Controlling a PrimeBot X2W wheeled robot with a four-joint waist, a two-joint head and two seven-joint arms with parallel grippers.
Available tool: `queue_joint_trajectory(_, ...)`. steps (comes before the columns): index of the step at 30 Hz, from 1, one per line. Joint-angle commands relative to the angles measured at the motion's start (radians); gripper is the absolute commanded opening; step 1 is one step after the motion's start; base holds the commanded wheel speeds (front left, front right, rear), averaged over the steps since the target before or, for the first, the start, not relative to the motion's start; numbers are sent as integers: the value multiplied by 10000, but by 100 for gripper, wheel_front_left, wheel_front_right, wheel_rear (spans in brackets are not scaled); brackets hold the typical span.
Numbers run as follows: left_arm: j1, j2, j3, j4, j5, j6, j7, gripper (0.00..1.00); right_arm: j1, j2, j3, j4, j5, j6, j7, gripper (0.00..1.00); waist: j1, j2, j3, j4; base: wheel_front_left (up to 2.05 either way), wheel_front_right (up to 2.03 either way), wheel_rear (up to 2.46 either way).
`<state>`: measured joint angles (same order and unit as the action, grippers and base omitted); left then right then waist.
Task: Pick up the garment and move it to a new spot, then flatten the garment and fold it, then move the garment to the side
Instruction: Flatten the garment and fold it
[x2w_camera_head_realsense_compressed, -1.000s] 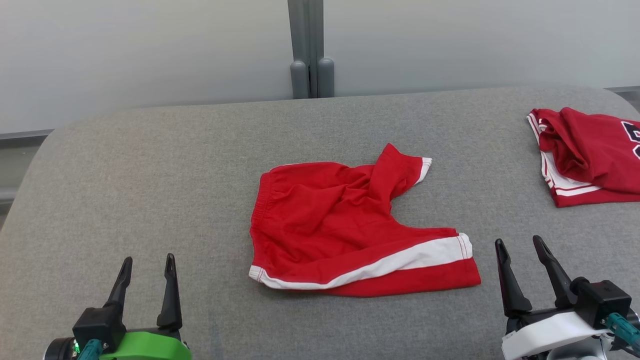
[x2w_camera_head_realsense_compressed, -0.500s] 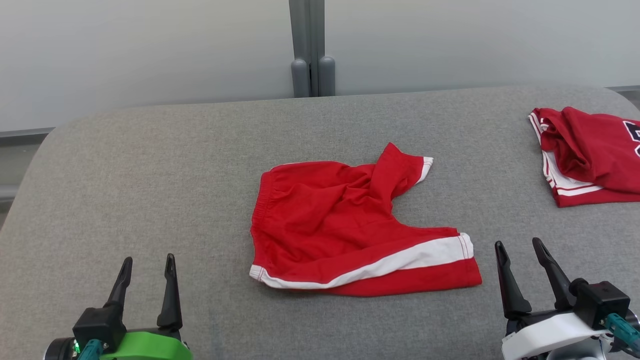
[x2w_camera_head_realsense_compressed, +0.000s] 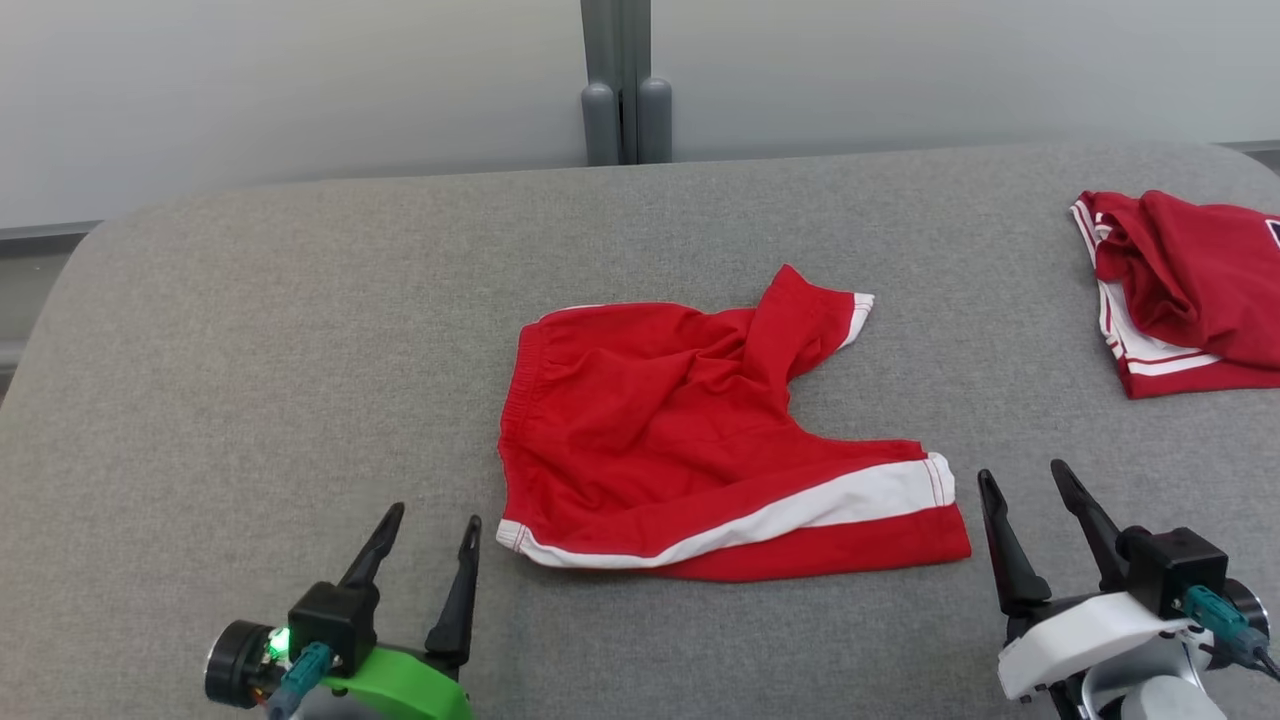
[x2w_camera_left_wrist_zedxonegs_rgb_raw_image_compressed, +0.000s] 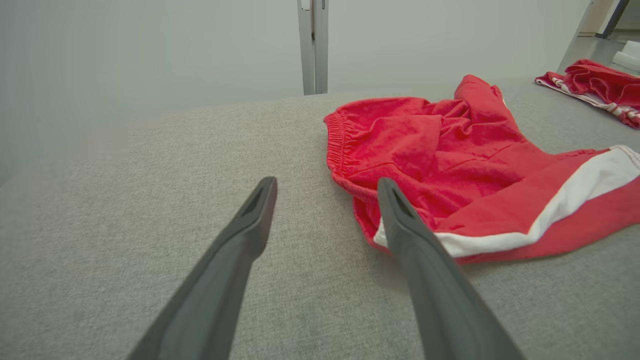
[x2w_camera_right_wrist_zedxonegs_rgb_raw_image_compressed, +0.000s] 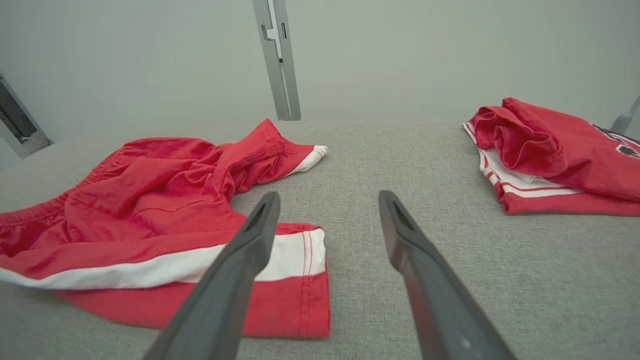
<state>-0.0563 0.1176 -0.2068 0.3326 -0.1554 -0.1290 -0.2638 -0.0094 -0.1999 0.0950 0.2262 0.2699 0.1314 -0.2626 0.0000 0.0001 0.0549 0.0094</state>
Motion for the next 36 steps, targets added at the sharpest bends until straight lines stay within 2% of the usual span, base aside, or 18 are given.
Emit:
queue_joint_trajectory(1,-285,176,-206,137,-134,-23,-3,100,-249,-44,82,128,18,-17,-28,100,0,-1,173,-15,0,0,0)
queue_joint_trajectory(12,-1624,975,-2686,1559,-1039,-23,-2,100,-1703,-223,1080,1892,342,-17,-28,100,0,-1,773,-179,0,0,0)
queue_joint_trajectory(17,-2054,1108,-3641,2048,-1516,-23,-2,100,-2149,-234,1524,2645,632,-17,-28,100,0,-1,880,-162,0,0,0)
queue_joint_trajectory(25,-2639,1311,-4729,2285,-1963,-24,-2,100,-2627,-211,1959,3407,940,-17,-28,100,0,-1,963,-92,0,0,0)
queue_joint_trajectory(33,-3032,1370,-5411,2679,-2348,-24,-2,99,-3065,-209,2616,4181,1374,-17,-28,100,0,-1,974,-161,0,0,0)
queue_joint_trajectory(34,-3060,1381,-5478,2719,-2412,-24,-2,90,-3112,-203,2702,4276,1446,-17,-28,90,0,-1,982,-174,0,0,0)
queue_joint_trajectory(35,-3095,1389,-5538,2756,-2480,-24,-2,36,-3208,-207,2816,4354,1509,-17,-28,19,0,-1,990,-184,0,0,0)
queue_joint_trajectory(36,-3129,1391,-5535,2764,-2534,-24,-2,19,-3293,-212,2883,4392,1569,-17,-28,0,0,-1,999,-186,0,0,0)
